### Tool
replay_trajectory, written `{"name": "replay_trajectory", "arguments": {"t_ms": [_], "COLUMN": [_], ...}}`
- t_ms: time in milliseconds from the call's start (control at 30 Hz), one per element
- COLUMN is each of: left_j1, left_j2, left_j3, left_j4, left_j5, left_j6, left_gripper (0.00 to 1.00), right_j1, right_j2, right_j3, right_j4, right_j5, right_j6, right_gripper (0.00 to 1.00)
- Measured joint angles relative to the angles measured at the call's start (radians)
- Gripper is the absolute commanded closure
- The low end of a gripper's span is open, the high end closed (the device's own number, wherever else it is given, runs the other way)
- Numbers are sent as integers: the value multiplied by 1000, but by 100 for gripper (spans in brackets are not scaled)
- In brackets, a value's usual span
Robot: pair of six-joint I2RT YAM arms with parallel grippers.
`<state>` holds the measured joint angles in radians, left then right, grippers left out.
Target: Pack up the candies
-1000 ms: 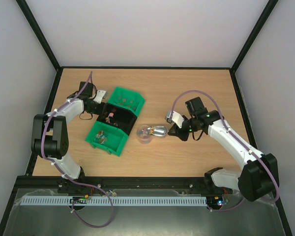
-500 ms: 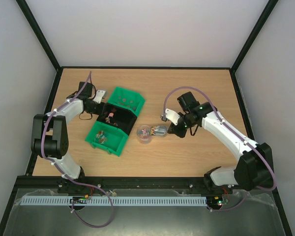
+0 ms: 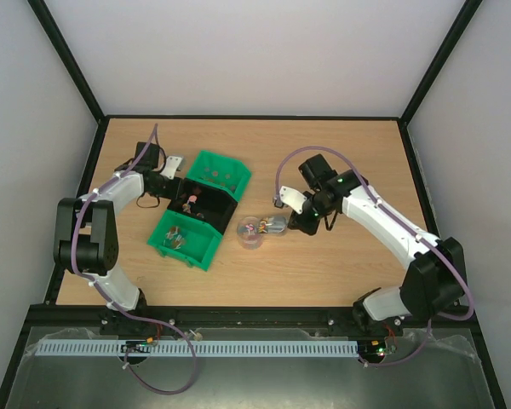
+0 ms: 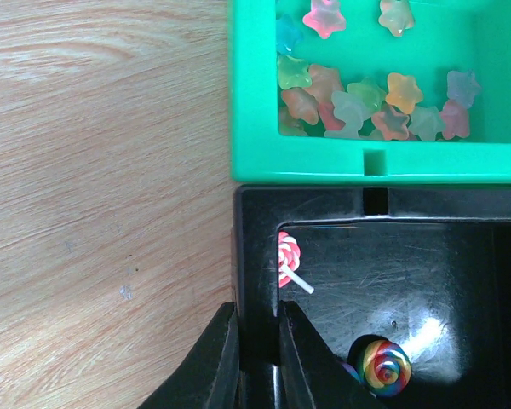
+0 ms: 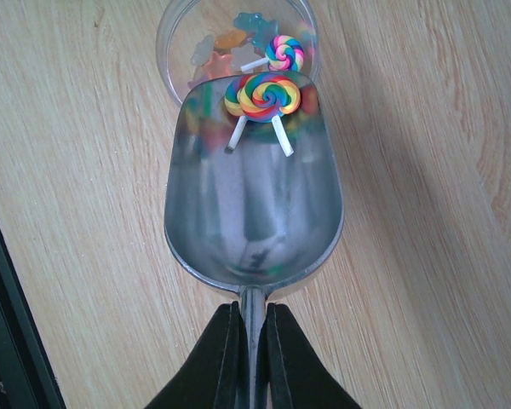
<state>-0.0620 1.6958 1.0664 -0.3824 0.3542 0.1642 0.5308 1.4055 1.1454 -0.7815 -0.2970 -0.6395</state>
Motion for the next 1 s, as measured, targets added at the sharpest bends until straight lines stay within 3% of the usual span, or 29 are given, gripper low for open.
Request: {"name": "replay_trajectory", "arguments": {"t_ms": [1000], "left_j1": [0], "left_j2": [0], "left_j3": [-8], "left_j4": [23], "left_j5": [5], "left_j6": [-12], "left_gripper": [98], "right_j1": [124], "right_j2": [168], "right_j3": [244], "right_j4": [-198], "right_j5": [153], "right_j6": [90], "right_gripper": [99]}}
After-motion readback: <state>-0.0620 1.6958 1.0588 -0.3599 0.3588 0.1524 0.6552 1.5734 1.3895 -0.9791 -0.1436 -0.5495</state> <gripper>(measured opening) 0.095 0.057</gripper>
